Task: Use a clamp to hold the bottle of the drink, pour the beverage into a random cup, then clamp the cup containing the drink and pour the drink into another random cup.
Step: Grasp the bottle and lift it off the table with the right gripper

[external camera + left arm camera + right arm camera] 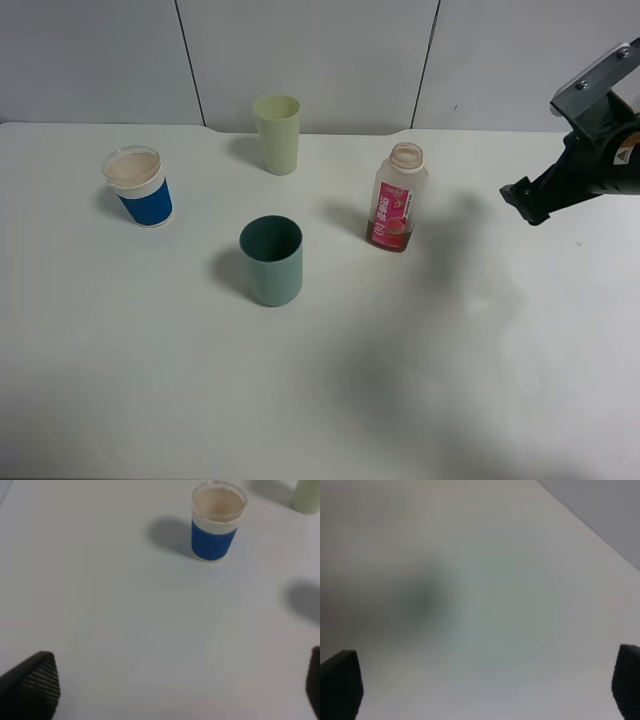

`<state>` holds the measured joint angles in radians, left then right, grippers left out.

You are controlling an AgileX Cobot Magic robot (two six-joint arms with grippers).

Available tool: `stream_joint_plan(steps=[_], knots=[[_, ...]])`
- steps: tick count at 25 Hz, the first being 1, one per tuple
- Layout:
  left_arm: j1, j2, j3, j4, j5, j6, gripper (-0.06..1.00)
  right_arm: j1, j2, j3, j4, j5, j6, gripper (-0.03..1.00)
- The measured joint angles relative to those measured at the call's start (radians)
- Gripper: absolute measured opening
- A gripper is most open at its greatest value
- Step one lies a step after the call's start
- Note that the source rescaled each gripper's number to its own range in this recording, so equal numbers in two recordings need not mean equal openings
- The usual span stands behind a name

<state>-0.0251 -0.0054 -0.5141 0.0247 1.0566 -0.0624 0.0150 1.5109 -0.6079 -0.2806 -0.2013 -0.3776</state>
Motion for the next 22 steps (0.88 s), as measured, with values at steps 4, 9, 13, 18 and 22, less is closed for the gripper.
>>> stream_joint_plan(steps=[4,9,13,18,22], knots=[[0.000,0.000,0.000,0.000,0.000,0.000,1.00,0.015,0.004,-0.001,0.000,-0.029,0.078,1.00],[0.000,0.000,0.000,0.000,0.000,0.000,1.00,0.031,0.027,-0.001,-0.049,-0.031,0.196,1.00],[0.000,0.000,0.000,0.000,0.000,0.000,1.00,0.067,0.034,-0.001,-0.112,-0.032,0.279,0.94],[0.000,0.000,0.000,0.000,0.000,0.000,1.00,0.087,0.035,-0.001,-0.167,-0.028,0.347,0.86],[0.000,0.000,0.000,0.000,0.000,0.000,1.00,0.092,0.035,-0.001,-0.234,-0.015,0.412,0.85]])
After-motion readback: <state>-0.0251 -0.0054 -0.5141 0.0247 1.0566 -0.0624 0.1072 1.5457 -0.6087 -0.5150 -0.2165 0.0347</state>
